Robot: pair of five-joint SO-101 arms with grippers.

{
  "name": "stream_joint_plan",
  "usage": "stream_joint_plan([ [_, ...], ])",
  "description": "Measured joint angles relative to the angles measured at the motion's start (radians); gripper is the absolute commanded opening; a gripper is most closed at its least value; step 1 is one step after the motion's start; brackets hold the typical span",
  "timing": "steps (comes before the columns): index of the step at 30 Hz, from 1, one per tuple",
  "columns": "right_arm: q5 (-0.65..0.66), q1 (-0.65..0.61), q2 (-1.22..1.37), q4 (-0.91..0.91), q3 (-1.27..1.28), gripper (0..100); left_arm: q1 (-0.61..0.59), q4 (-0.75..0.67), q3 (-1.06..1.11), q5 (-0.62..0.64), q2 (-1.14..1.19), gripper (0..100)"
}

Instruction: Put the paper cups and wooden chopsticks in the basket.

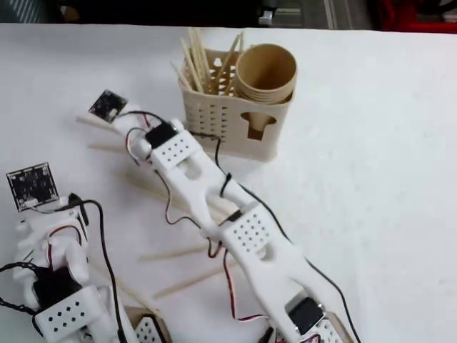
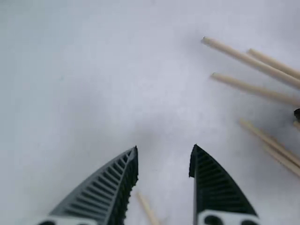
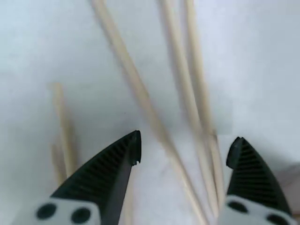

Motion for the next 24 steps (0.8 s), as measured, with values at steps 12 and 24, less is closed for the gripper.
stream_joint_plan([
  [12, -0.002, 0.003, 0.161, 0.172, -0.265, 16.3, 0.000, 0.000, 0.000, 0.000, 0.000, 19],
  [24, 0.000, 0.012, 0.166, 0.308, -0.296, 1.9, 0.000, 0.000, 0.000, 0.000, 0.000, 19],
])
